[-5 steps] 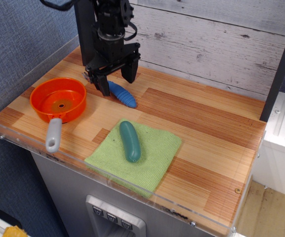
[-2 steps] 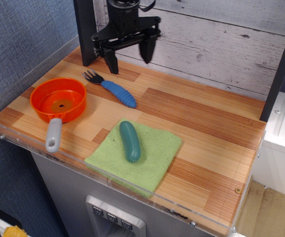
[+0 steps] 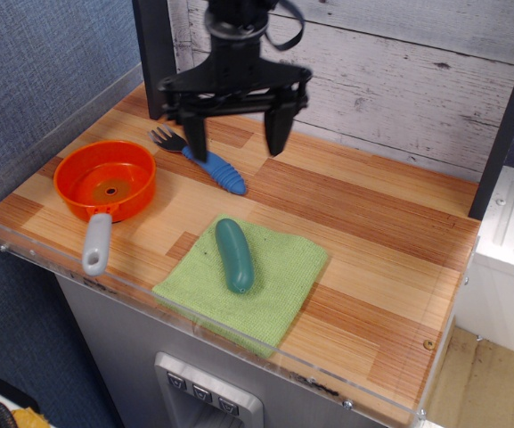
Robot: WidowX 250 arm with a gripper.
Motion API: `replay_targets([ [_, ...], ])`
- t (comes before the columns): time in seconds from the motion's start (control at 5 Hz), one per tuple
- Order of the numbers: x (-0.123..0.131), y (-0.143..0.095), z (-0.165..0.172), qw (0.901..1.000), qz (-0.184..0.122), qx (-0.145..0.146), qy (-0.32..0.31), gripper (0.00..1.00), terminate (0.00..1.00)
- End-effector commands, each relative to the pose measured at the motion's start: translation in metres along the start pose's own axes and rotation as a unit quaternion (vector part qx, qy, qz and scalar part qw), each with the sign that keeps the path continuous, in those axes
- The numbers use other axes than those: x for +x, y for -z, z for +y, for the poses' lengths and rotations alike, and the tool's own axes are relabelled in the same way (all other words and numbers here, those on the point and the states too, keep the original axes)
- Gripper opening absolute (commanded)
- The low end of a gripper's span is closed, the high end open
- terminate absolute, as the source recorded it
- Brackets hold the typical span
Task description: PICK UP THE SPOON AND KEEP ANOTHER SIDE OF THE TABLE
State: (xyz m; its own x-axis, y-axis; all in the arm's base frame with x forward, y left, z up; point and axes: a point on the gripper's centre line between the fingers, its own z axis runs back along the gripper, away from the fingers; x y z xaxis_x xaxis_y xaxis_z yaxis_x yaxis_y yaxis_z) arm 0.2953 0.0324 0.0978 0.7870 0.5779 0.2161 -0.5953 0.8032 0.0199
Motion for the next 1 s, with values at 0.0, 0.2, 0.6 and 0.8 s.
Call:
replay_targets([
  [0.0,-0.039,-0.019,0.062,0.9999,0.003,0.0,-0.011,1.0,0.0],
  [0.2,-0.043,-0.015,0.085,0.9992,0.012,-0.028,-0.025,1.0,0.0],
  [0.6,-0.048,-0.013,0.112,0.9982,0.01,-0.048,-0.036,1.0,0.0],
  [0.8,-0.048,-0.013,0.112,0.9982,0.01,-0.048,-0.036,1.0,1.0],
])
